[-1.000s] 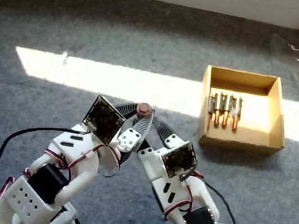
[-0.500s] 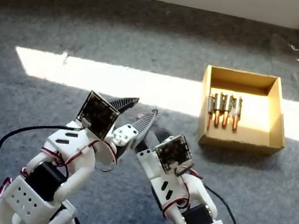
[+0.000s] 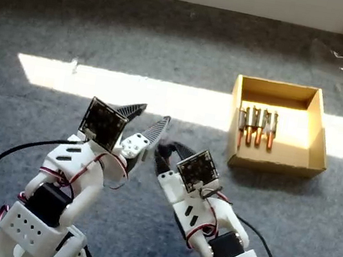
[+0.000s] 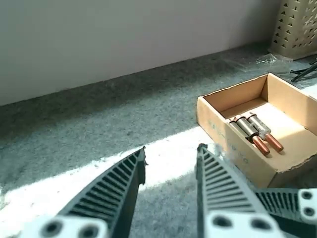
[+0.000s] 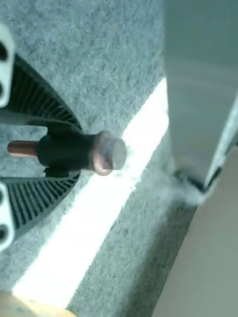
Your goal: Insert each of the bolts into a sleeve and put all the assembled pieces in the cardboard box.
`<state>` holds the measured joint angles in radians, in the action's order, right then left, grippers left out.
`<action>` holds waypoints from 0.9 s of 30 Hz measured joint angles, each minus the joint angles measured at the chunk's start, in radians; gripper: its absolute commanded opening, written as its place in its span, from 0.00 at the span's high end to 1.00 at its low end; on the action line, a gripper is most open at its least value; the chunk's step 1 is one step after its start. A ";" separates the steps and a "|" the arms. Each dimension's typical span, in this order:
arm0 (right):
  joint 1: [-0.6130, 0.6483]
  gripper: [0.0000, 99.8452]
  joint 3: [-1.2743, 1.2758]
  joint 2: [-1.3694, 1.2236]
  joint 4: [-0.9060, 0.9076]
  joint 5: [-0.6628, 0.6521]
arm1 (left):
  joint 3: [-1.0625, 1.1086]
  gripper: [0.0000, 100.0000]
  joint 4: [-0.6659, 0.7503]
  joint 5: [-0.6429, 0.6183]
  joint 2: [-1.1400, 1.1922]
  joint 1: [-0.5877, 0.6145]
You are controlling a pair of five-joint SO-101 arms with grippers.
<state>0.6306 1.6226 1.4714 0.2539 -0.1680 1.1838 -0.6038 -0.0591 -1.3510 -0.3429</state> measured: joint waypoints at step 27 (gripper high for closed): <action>-0.615 1.00 -1.042 -0.760 0.623 -0.003 | 0.232 0.99 0.104 0.000 0.000 0.195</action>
<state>0.0153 0.5808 0.7119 0.8769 -0.1711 1.4154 -0.4994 -0.0591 -1.3510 -0.1481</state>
